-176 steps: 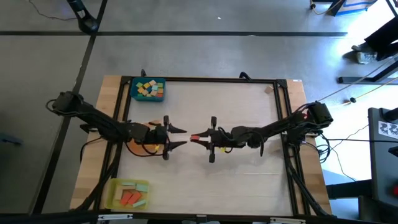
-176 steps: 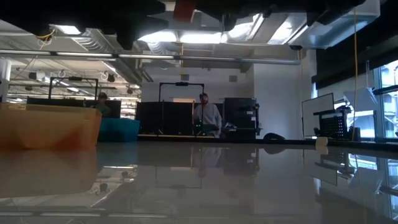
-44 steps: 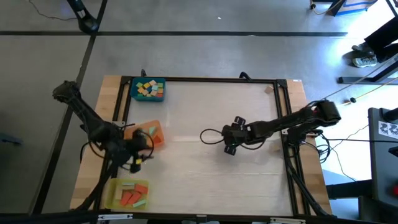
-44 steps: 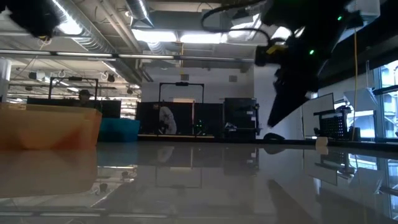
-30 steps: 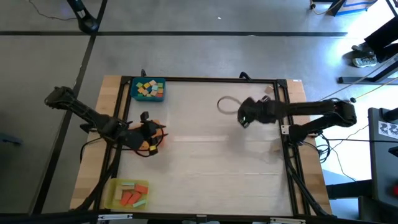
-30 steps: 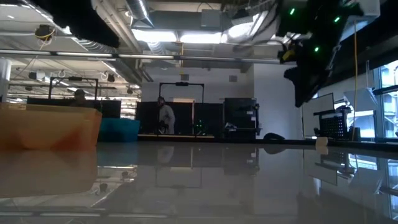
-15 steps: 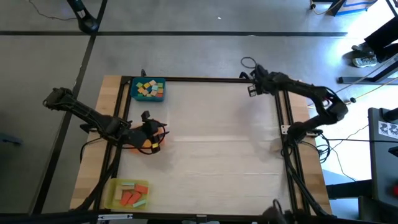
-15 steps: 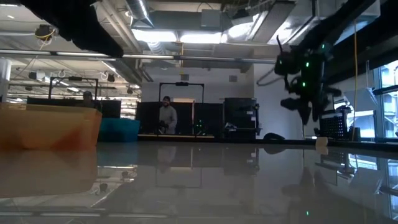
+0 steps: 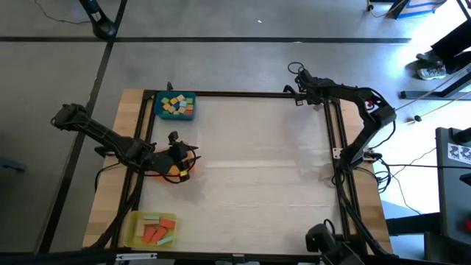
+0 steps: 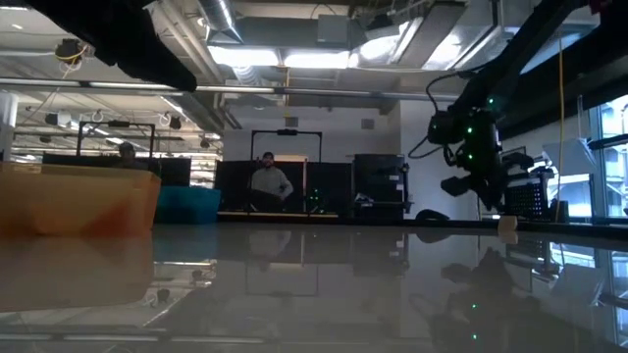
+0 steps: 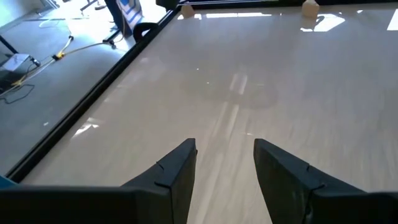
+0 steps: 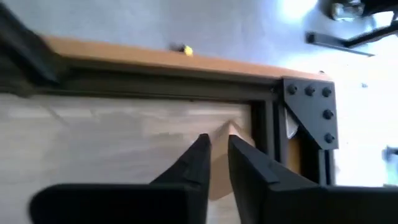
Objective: Sort blocks by size
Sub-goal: Put the light brown triangular block into the orange bin
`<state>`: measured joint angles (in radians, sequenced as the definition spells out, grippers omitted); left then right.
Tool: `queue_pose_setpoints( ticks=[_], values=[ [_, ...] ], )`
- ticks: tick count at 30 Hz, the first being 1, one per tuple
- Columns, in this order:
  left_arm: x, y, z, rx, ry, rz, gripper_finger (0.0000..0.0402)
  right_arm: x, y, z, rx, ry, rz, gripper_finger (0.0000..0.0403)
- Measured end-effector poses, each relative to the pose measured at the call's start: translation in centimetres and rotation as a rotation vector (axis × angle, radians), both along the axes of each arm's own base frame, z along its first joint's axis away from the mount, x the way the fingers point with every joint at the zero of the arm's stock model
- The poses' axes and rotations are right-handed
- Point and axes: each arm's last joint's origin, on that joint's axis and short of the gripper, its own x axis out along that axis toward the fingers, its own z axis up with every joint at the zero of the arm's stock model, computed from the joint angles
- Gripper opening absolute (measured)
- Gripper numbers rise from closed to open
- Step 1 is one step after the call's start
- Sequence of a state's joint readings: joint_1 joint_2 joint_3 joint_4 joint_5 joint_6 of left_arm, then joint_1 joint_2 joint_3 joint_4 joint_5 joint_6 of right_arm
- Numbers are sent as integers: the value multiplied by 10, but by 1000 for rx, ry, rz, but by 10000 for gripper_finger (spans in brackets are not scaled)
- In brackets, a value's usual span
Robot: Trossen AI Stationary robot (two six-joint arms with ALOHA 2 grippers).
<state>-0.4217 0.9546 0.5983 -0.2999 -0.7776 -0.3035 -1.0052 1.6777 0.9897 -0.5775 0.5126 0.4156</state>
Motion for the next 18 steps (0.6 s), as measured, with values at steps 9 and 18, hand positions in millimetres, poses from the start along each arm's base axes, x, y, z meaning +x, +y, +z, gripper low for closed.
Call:
queue_pose_setpoints(
  ticks=[9, 18],
  values=[
    [0, 0, 0, 17, 6, -10, 150, -1, -15, -5, 77, 136, 8, 8],
    [3, -2, 5, 30, -31, -37, 150, 6, -26, -37, 270, 379, 45, 4]
  ],
)
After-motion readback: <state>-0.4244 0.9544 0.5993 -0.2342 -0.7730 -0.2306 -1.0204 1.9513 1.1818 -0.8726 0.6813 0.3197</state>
